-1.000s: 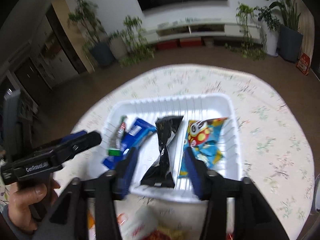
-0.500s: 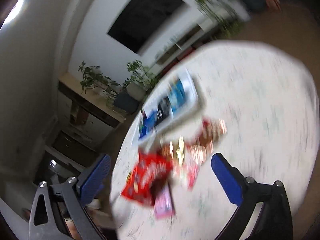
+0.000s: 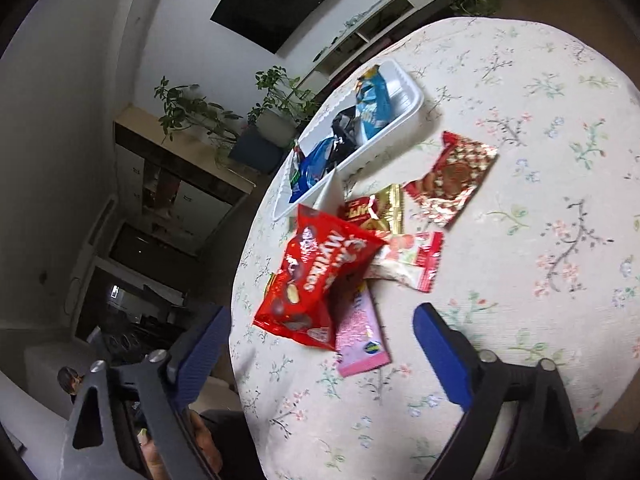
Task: Organize snacks
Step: 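Grasp the white long packet with the left tool while the right tool grasps the red Mylikes bag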
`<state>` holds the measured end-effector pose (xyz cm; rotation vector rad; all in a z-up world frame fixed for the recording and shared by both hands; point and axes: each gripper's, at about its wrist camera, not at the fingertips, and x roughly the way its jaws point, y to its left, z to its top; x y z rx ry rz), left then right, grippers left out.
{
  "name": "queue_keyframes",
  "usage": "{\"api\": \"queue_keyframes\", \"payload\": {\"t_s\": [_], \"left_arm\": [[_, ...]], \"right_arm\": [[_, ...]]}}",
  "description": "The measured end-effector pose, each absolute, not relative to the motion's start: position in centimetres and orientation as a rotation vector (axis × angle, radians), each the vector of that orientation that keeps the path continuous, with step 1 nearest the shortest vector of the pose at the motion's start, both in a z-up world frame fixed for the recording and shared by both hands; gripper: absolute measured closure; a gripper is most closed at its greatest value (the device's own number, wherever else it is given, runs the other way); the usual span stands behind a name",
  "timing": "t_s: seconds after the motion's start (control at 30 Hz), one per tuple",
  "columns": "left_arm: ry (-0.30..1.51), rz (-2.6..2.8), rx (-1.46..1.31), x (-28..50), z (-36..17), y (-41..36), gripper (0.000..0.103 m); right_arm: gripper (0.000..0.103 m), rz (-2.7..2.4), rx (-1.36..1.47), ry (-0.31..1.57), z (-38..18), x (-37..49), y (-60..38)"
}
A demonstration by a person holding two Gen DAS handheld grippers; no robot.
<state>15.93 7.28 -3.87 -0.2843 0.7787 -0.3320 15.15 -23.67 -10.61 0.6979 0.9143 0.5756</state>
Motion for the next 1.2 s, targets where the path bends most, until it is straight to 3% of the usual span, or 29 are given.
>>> {"api": "queue_keyframes", "payload": {"t_s": [0.4, 0.47, 0.57, 0.83, 0.87, 0.93, 1.0, 1.2], "left_arm": [[0.83, -0.405, -0.298, 18.9, -3.3, 7.7, 0.001], [0.829, -0.407, -0.296, 19.3, -3.2, 7.7, 0.001], [0.841, -0.423, -0.282, 20.1, -3.0, 7.3, 0.002], [0.983, -0.477, -0.059, 24.6, -3.6, 1.4, 0.002], [1.007, -0.479, -0.013, 25.4, -3.8, 0.2, 0.004], [1.03, -0.48, 0.024, 26.4, -4.1, -1.0, 0.02], [1.074, -0.472, 0.099, 27.3, -4.9, -2.4, 0.053], [1.145, -0.448, 0.195, 28.0, -7.4, -4.0, 0.054]], "right_arm": [[0.016, 0.475, 0.591, 1.075, -12.1, 19.6, -16.4], [0.038, 0.47, 0.561, 1.082, -12.4, 20.0, -16.0], [0.056, 0.515, 0.572, 1.058, -12.4, 19.8, -16.3], [0.066, 0.536, 0.561, 1.008, -12.1, 18.4, -17.5], [0.066, 0.538, 0.57, 1.008, -12.1, 18.2, -17.8], [0.067, 0.538, 0.584, 1.004, -12.1, 18.0, -18.2], [0.067, 0.532, 0.589, 1.001, -11.9, 17.6, -18.8], [0.067, 0.503, 0.58, 0.983, -11.7, 16.0, -21.0]]}}
